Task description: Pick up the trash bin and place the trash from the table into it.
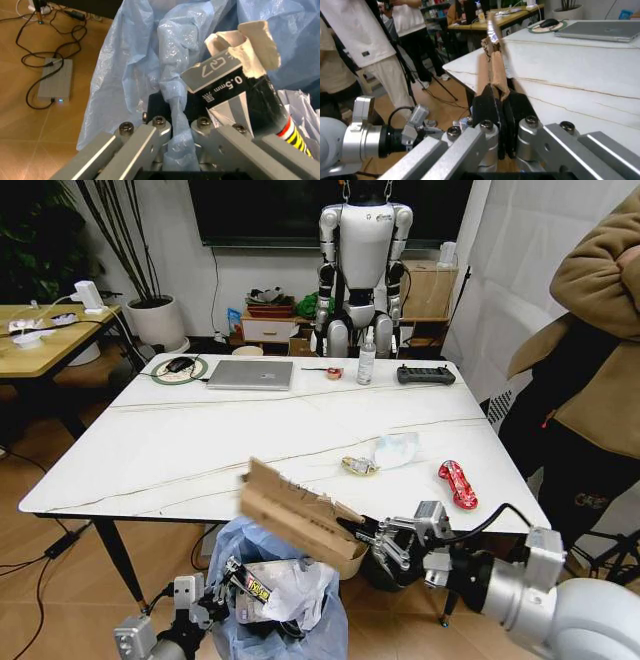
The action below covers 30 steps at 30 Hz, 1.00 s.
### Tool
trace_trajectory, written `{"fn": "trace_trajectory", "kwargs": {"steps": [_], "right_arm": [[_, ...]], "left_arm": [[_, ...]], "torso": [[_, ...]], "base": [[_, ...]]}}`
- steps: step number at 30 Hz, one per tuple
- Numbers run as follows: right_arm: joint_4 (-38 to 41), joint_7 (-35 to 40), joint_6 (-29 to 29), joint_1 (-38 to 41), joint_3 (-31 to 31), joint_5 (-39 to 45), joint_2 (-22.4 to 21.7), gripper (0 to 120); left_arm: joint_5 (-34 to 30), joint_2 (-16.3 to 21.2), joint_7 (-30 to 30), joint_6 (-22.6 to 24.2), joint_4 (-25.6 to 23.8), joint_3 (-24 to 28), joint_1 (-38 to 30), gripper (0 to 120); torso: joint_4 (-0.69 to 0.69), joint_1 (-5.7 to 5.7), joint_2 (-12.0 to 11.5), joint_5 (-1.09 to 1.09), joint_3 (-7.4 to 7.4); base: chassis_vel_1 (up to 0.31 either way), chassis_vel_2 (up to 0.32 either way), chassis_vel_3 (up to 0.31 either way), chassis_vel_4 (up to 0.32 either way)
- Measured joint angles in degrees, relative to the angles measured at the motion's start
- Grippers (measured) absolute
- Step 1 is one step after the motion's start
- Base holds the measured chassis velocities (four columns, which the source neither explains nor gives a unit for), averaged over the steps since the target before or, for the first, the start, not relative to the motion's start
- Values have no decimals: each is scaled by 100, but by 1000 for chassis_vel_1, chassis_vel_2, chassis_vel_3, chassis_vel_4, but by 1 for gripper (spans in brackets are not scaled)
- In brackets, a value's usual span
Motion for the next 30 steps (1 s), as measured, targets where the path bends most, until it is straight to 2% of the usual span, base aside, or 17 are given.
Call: {"fn": "trace_trajectory", "kwargs": {"steps": [9,16,22,30], "right_arm": [[2,2,256,-353,-429,-27,-71,0],[-270,-167,460,96,-912,72,290,0],[-634,-469,606,403,-1573,-237,719,0],[-1077,-769,865,647,-2036,-506,1095,0]], "left_arm": [[-21,-5,-18,17,-37,-54,-7,0],[22,-50,-19,20,-37,-24,31,0],[81,-113,-19,26,-64,-44,87,0],[143,-181,-17,33,-117,-52,138,0]], "torso": [[-2,0,0,-3,0],[0,0,0,-2,0],[-1,0,0,-1,0],[-1,0,0,-1,0]], "base": [[0,0,0,0],[0,0,0,0],[0,0,0,0],[0,0,0,0]]}}
